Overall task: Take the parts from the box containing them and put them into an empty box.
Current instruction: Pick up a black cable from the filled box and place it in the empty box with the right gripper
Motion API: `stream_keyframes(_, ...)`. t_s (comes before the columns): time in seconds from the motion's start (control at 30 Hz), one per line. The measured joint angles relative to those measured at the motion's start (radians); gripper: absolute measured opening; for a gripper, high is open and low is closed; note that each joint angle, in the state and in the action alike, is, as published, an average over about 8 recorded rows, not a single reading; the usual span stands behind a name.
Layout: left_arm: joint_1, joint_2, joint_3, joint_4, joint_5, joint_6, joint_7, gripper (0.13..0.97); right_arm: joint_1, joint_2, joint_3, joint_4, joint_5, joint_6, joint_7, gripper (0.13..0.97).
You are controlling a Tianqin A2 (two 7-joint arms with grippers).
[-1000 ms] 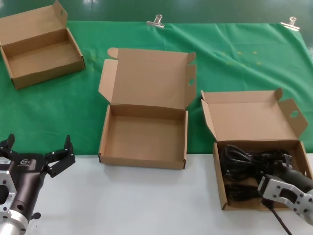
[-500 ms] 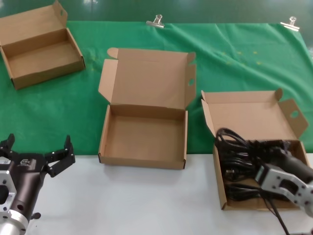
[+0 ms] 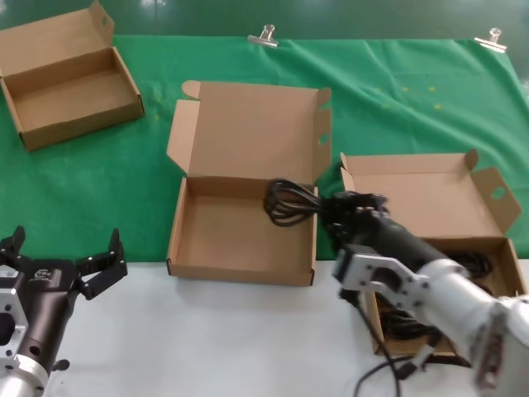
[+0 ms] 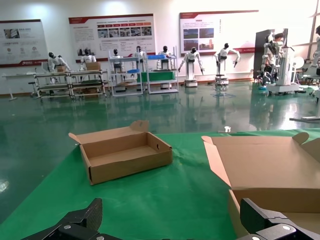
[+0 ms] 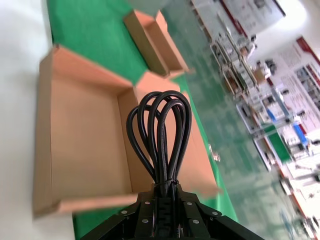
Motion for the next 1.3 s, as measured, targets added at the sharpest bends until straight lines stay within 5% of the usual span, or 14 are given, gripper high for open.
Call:
stream_keyframes(0.6, 0.000, 0.000, 0.000, 0.000, 0.000, 0.000, 0.000, 0.966, 0.084, -0.365, 0.000, -0.494, 0.000, -0.208, -0.140, 0.210)
stream_keyframes(0.93, 0.000, 0.000, 0.000, 0.000, 0.000, 0.000, 0.000, 0.966, 0.112, -0.449, 0.000, -0.668, 0.000, -0.283, -0.133, 0.225)
stream_keyframes(1.3, 0.000, 0.000, 0.000, 0.000, 0.000, 0.000, 0.000, 0.966, 0.130, -0.472, 0.000, -0.705, 0.000, -0.310, -0.132, 0.310)
